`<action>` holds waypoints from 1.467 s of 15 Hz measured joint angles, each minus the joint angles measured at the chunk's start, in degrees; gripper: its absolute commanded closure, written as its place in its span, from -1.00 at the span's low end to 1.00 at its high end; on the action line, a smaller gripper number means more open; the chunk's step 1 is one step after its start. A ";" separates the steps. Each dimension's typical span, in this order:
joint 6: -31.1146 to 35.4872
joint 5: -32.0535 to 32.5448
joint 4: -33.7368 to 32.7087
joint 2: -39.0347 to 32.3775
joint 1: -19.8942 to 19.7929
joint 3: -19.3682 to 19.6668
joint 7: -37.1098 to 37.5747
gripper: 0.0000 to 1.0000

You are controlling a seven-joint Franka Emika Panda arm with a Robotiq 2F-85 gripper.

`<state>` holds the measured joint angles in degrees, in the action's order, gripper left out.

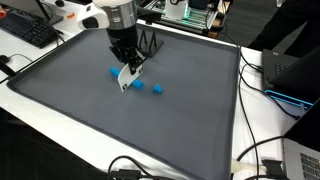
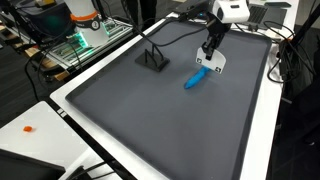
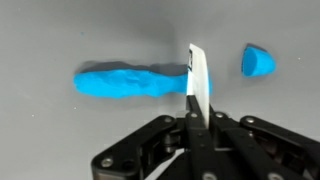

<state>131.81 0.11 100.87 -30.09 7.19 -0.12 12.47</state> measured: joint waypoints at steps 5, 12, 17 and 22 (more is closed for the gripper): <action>-0.30 1.42 -0.03 -0.84 0.06 0.10 -0.23 0.98; -0.34 1.57 -0.06 -1.60 0.21 0.08 -0.60 0.98; -0.34 1.57 -0.10 -2.26 0.27 0.08 -0.62 0.98; -0.33 1.57 -0.12 -2.31 0.31 -0.09 -1.03 0.98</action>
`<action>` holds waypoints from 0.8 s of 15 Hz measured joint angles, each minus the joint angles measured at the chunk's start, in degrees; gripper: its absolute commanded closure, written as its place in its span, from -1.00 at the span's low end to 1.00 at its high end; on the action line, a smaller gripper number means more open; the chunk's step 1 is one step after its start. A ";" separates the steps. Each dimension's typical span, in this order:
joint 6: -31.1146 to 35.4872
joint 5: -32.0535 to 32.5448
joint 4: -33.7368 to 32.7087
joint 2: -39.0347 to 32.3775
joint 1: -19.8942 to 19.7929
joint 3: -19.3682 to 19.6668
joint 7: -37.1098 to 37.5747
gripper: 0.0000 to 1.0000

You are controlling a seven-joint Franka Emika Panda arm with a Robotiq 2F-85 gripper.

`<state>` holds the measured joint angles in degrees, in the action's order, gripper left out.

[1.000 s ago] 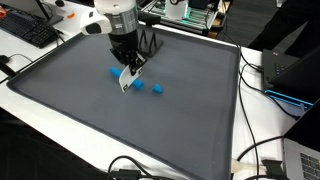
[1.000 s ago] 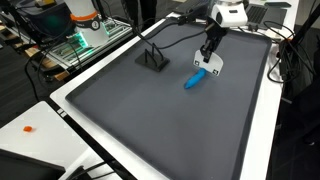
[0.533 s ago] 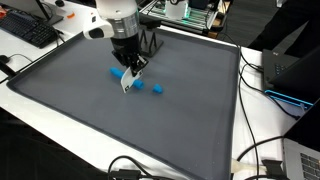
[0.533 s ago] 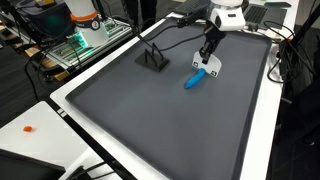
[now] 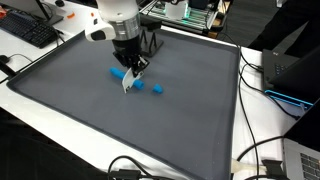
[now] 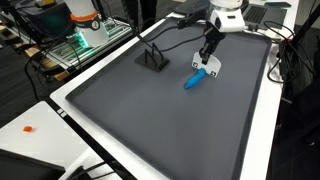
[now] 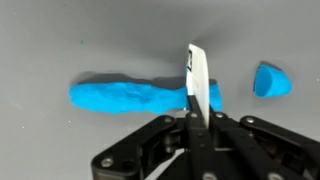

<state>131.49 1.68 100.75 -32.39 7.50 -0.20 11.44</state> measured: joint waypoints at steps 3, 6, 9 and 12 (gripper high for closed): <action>0.00 0.00 -0.02 -0.07 0.01 -0.34 -0.77 0.98; 0.00 0.00 -0.02 -0.13 0.03 -0.76 -1.29 0.98; -0.03 0.00 0.00 -0.15 0.07 -1.30 -1.34 0.98; -0.08 0.00 0.00 -0.14 0.18 -1.71 -1.34 0.98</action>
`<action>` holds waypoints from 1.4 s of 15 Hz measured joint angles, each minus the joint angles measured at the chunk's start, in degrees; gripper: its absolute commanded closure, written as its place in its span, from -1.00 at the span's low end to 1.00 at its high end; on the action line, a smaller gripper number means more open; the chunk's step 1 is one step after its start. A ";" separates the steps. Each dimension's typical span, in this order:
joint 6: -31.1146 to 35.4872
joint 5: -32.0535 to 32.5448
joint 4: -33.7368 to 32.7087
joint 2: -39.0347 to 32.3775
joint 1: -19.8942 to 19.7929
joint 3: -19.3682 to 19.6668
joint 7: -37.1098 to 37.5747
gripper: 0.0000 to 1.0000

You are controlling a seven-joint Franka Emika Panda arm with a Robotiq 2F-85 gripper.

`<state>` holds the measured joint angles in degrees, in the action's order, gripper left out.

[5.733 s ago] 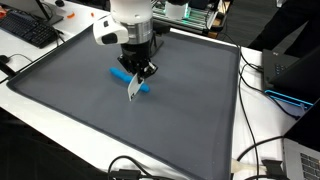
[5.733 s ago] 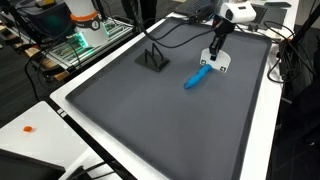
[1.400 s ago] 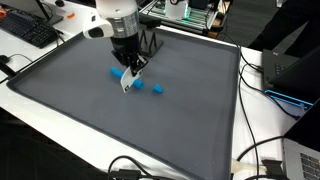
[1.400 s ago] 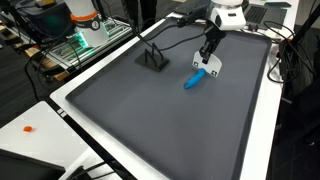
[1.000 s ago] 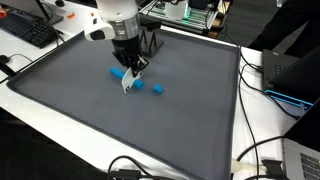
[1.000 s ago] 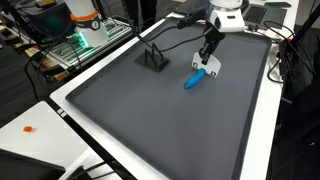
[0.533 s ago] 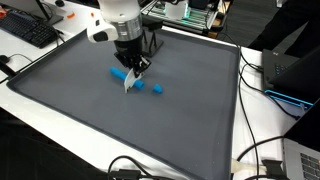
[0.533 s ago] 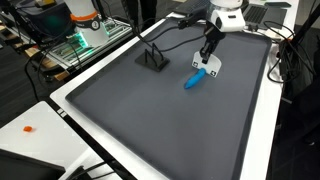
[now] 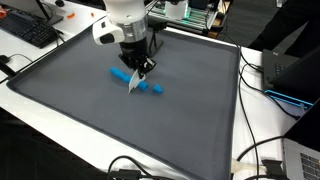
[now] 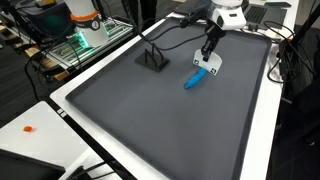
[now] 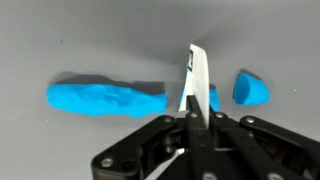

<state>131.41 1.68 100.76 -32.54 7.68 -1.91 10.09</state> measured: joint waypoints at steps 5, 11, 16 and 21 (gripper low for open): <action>-0.11 -0.01 0.00 0.09 0.36 -0.40 0.00 0.98; -0.15 -0.01 0.00 0.24 0.37 -0.40 0.00 0.98; -0.15 -0.01 -0.01 1.09 0.32 0.03 0.00 0.98; -0.18 -0.01 -0.03 3.03 0.01 1.07 0.00 0.98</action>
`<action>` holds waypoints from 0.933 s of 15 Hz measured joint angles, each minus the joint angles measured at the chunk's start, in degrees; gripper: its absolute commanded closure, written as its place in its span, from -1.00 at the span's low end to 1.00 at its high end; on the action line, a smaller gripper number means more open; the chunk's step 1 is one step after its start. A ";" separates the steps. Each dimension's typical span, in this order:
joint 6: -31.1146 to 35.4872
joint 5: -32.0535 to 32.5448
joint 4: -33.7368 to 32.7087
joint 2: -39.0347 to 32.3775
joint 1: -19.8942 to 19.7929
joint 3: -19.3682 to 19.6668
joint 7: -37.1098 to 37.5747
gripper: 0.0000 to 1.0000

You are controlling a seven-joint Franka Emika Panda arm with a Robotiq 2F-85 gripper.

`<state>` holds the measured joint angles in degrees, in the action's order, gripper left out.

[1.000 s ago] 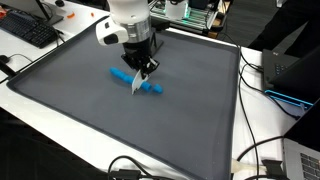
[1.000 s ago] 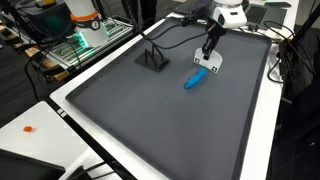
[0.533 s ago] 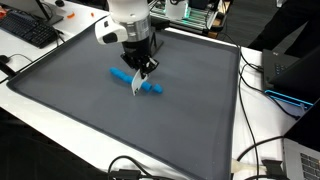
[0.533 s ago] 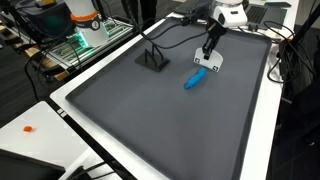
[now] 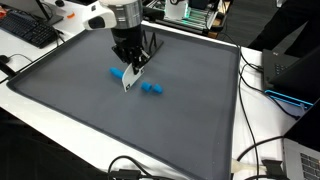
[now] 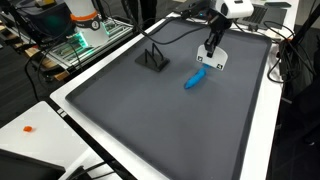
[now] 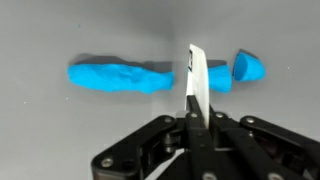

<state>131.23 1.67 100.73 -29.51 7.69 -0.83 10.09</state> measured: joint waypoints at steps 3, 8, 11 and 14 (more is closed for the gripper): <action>-0.01 0.00 0.00 1.09 -0.38 0.94 0.00 0.98; -0.06 0.00 0.06 1.49 -1.40 1.82 0.00 0.98; -0.10 0.00 0.29 1.27 -1.82 2.00 0.00 0.98; -0.10 0.00 0.56 0.97 -2.03 2.00 -0.05 0.98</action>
<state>131.13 1.67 101.28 -28.54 5.66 1.16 10.04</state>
